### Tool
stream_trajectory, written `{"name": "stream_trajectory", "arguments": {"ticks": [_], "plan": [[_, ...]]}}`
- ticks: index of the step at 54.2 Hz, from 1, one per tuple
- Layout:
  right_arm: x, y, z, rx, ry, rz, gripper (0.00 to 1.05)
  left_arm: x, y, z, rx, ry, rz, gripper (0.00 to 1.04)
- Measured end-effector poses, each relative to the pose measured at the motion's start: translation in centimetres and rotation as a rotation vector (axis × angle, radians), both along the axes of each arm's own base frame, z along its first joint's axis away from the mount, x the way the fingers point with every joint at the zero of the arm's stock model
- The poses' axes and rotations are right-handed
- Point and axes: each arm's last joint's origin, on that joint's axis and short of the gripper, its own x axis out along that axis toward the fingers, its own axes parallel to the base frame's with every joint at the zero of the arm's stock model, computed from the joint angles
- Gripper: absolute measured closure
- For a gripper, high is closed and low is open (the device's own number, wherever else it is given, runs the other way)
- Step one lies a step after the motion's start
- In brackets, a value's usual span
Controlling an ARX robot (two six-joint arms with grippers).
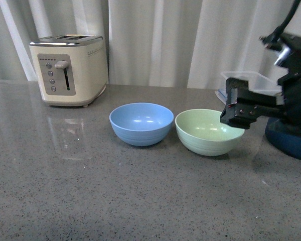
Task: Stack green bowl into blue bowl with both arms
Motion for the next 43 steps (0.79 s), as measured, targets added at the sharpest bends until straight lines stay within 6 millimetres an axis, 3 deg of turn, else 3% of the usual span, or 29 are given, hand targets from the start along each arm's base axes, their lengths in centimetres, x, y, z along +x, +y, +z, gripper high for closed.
{"name": "stream_trajectory", "arguments": {"ticks": [11, 19, 43], "plan": [[5.1, 0.1, -2.2, -0.024, 0.094, -0.083, 0.1, 0.0, 0.0, 0.0, 0.0, 0.0, 0.0, 0.07], [7.1, -0.4, -2.7, -0.036, 0.12, -0.13, 0.12, 0.0, 0.0, 0.0, 0.0, 0.0, 0.0, 0.07], [8.3, -0.8, -3.1, -0.041, 0.148, -0.156, 0.81, 0.0, 0.0, 0.0, 0.0, 0.0, 0.0, 0.07]]}}
